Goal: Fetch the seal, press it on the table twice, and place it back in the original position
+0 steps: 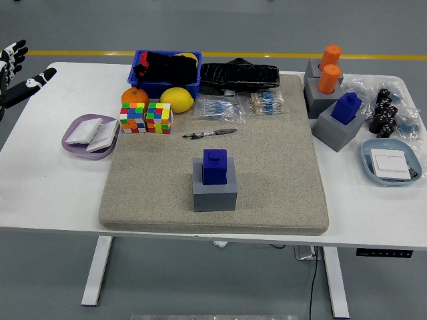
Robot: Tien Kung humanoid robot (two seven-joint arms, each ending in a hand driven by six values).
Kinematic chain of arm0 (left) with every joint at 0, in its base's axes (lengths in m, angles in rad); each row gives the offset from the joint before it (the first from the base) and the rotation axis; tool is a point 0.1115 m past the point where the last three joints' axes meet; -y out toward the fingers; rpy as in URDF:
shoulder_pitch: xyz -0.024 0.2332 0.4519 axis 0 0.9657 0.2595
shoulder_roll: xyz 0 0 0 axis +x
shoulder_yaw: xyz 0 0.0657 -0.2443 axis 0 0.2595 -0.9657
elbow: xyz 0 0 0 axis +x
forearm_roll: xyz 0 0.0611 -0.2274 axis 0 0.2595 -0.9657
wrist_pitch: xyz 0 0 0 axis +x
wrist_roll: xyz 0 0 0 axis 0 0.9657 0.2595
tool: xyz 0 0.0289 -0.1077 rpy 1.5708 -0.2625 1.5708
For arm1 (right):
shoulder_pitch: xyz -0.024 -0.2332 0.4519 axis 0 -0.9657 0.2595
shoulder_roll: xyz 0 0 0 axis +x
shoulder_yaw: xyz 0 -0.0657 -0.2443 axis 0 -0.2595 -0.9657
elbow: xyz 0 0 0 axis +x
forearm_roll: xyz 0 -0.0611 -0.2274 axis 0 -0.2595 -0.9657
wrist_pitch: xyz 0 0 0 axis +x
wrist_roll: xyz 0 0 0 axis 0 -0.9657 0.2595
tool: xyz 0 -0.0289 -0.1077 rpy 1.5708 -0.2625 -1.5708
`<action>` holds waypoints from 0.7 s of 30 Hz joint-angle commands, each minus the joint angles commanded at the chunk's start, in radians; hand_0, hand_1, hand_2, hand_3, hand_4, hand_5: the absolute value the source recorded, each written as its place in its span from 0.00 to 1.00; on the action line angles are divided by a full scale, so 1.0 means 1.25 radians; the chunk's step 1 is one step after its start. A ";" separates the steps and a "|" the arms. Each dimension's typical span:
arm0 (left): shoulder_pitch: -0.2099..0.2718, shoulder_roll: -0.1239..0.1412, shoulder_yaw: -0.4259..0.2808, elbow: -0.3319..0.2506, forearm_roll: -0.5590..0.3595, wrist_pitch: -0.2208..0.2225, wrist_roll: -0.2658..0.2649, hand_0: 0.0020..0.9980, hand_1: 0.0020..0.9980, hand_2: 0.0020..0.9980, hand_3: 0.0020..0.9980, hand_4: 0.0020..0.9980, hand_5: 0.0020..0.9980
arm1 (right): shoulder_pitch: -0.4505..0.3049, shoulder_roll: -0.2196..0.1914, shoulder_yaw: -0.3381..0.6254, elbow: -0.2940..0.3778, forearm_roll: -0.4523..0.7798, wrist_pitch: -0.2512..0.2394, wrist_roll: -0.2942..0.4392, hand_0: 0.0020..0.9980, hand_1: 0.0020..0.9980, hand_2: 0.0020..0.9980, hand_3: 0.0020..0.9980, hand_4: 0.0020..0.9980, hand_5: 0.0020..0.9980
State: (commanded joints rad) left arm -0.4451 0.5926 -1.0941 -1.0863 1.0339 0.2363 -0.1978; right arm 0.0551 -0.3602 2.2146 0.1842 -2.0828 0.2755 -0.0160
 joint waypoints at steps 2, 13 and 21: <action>0.002 0.000 -0.001 0.000 0.000 0.000 0.001 0.95 0.99 0.96 0.99 0.96 0.48 | -0.001 0.000 -0.001 0.000 0.001 0.001 0.000 0.78 0.68 0.66 0.61 0.78 0.44; 0.012 -0.001 0.005 -0.003 0.003 0.001 0.003 0.98 1.00 0.94 0.99 0.96 0.48 | -0.009 0.000 0.001 -0.002 -0.006 0.003 -0.001 0.79 0.68 0.66 0.61 0.78 0.44; 0.015 -0.004 0.007 -0.004 0.004 0.000 0.004 0.98 1.00 0.95 0.99 0.96 0.48 | -0.010 -0.003 -0.004 -0.003 -0.005 0.003 0.000 0.79 0.68 0.66 0.61 0.78 0.44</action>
State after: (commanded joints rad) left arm -0.4264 0.5870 -1.0860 -1.0914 1.0388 0.2368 -0.1930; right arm 0.0422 -0.3637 2.2092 0.1810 -2.0885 0.2794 -0.0154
